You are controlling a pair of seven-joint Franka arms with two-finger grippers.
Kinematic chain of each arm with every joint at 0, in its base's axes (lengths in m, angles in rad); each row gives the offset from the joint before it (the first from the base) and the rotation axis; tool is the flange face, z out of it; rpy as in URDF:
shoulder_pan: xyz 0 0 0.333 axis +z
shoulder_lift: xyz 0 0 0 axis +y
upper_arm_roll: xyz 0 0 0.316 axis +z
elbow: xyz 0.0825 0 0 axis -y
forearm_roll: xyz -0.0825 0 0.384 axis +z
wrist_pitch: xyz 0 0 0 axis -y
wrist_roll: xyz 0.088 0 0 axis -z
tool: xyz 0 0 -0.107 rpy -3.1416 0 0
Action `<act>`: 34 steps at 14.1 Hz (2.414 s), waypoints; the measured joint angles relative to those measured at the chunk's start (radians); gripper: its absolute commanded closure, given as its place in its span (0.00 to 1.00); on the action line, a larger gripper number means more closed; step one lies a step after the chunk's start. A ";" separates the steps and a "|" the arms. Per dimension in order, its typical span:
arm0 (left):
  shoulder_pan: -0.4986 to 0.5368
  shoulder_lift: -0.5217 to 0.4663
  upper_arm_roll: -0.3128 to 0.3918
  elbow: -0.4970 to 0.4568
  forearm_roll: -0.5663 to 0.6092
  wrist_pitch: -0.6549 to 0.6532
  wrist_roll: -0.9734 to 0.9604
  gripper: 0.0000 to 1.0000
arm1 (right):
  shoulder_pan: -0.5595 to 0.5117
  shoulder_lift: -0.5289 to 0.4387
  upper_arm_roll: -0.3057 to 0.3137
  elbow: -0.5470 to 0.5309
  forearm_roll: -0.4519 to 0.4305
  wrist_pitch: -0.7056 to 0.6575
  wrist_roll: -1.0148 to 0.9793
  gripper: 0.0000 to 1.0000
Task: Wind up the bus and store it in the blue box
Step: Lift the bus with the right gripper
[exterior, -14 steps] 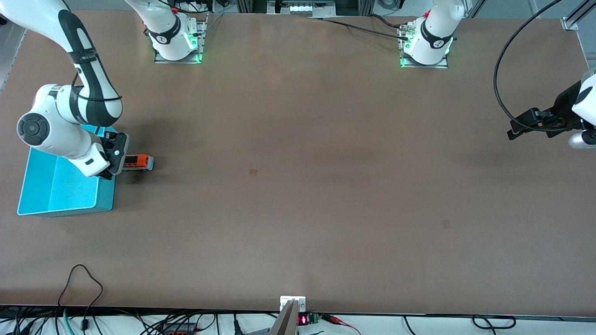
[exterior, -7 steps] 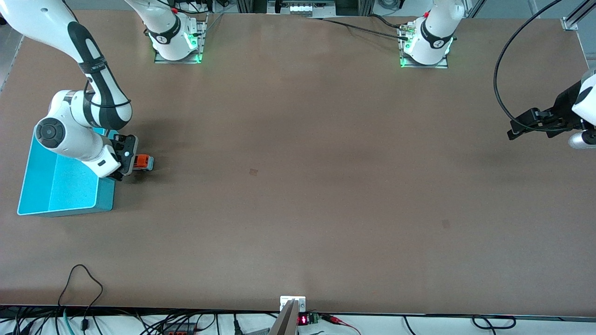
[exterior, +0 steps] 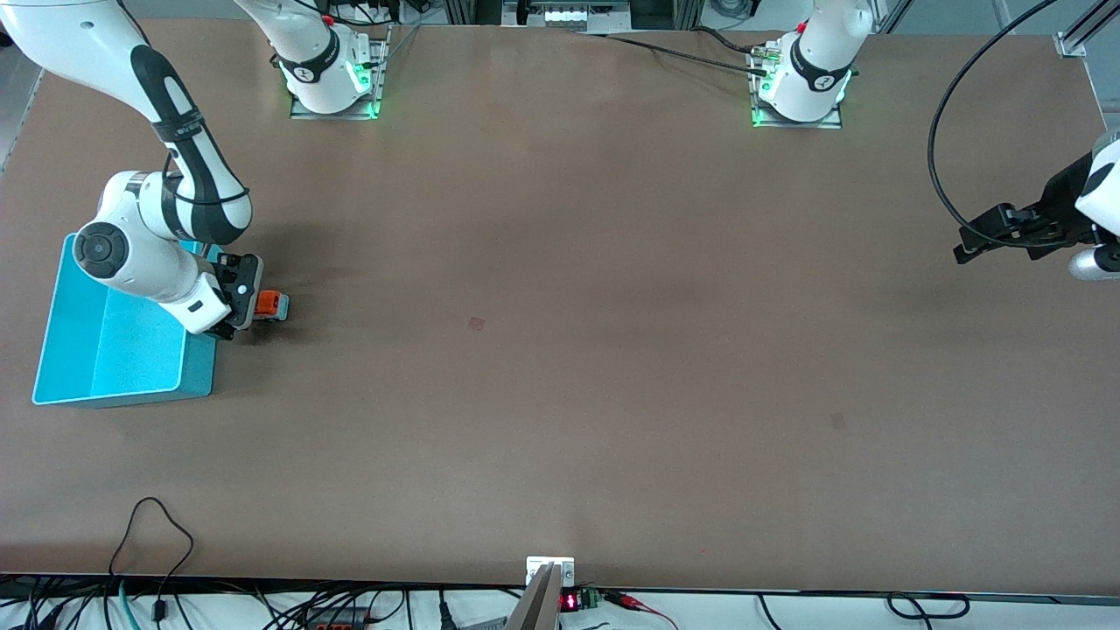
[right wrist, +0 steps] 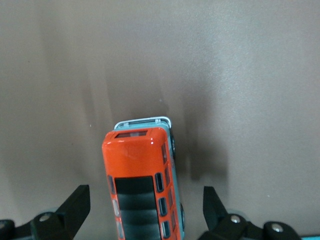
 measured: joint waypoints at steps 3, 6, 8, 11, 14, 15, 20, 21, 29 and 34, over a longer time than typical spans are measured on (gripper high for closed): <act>0.000 0.000 0.000 0.000 0.000 0.000 0.000 0.00 | 0.000 0.013 0.000 -0.009 0.000 0.017 0.000 0.00; 0.000 0.000 0.000 0.000 0.000 0.000 0.000 0.00 | -0.001 0.022 0.000 -0.010 0.000 0.020 0.000 0.09; 0.000 0.000 0.000 0.000 0.000 0.001 0.000 0.00 | -0.001 0.025 0.000 -0.010 0.000 0.021 0.000 0.42; 0.000 0.000 0.000 0.000 0.000 0.001 0.000 0.00 | -0.001 0.030 0.000 -0.010 0.000 0.025 0.000 0.81; 0.000 0.000 0.000 0.000 0.000 0.001 0.000 0.00 | 0.000 0.029 0.001 -0.009 0.000 0.027 0.000 0.92; 0.000 0.000 0.000 0.000 0.000 0.001 0.000 0.00 | 0.000 0.029 0.001 -0.009 0.000 0.027 0.000 0.92; 0.002 0.000 0.003 0.000 0.000 0.001 0.000 0.00 | -0.001 0.029 0.010 -0.009 0.030 0.027 0.091 0.93; 0.002 0.000 0.003 0.000 0.000 0.001 0.000 0.00 | 0.000 0.029 0.028 -0.009 0.036 0.027 0.142 0.92; 0.002 0.000 0.004 0.000 0.000 0.001 0.000 0.00 | 0.023 -0.090 0.119 0.076 0.039 -0.211 0.633 0.91; 0.002 0.000 0.003 0.000 0.000 0.001 0.000 0.00 | 0.012 -0.125 0.044 0.232 0.040 -0.374 0.830 0.87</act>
